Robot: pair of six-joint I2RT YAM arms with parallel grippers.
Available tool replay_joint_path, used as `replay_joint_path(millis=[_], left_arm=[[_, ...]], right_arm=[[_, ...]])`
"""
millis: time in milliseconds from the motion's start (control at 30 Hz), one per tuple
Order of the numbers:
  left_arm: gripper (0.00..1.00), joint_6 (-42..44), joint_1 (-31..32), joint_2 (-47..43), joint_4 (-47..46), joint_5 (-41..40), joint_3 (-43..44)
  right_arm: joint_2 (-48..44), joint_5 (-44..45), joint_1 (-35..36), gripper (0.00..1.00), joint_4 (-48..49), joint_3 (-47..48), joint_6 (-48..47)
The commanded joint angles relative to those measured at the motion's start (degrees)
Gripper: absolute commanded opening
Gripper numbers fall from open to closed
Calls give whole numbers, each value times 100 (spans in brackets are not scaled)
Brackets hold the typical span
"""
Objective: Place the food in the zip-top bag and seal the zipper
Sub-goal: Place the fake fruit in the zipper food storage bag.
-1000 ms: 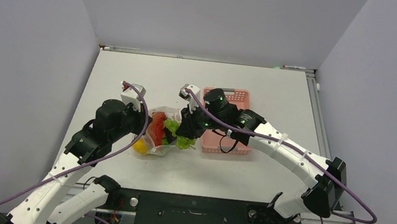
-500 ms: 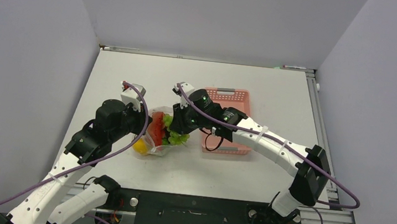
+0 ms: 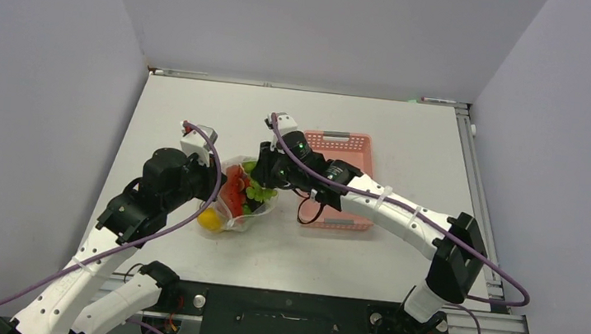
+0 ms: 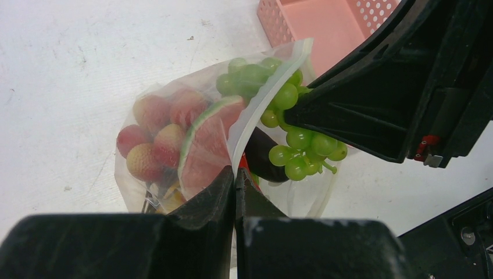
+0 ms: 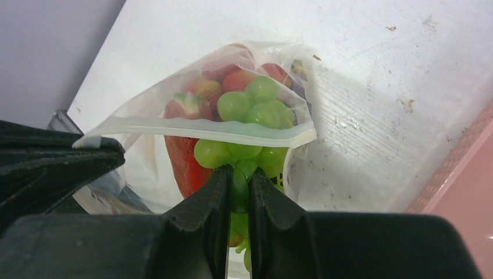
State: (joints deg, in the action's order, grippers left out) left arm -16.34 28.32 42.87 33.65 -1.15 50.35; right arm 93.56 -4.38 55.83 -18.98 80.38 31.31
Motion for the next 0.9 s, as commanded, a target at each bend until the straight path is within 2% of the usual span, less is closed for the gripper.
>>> replay_joint_path(millis=[0, 267, 400, 633, 867], left_arm=[[0, -14, -45, -33, -279, 115, 45], [0, -19, -45, -42, -267, 115, 41], [0, -27, -45, -59, -261, 115, 41], [0, -36, -45, -61, -254, 89, 45], [0, -36, -45, -42, -255, 63, 34]], right_arm=[[106, 608, 127, 5, 807, 73, 379], [349, 943, 267, 6, 1412, -336, 705], [461, 1095, 312, 11, 1388, -410, 603], [165, 1106, 313, 37, 1402, -557, 433], [-170, 1130, 345, 49, 1147, -493, 243]])
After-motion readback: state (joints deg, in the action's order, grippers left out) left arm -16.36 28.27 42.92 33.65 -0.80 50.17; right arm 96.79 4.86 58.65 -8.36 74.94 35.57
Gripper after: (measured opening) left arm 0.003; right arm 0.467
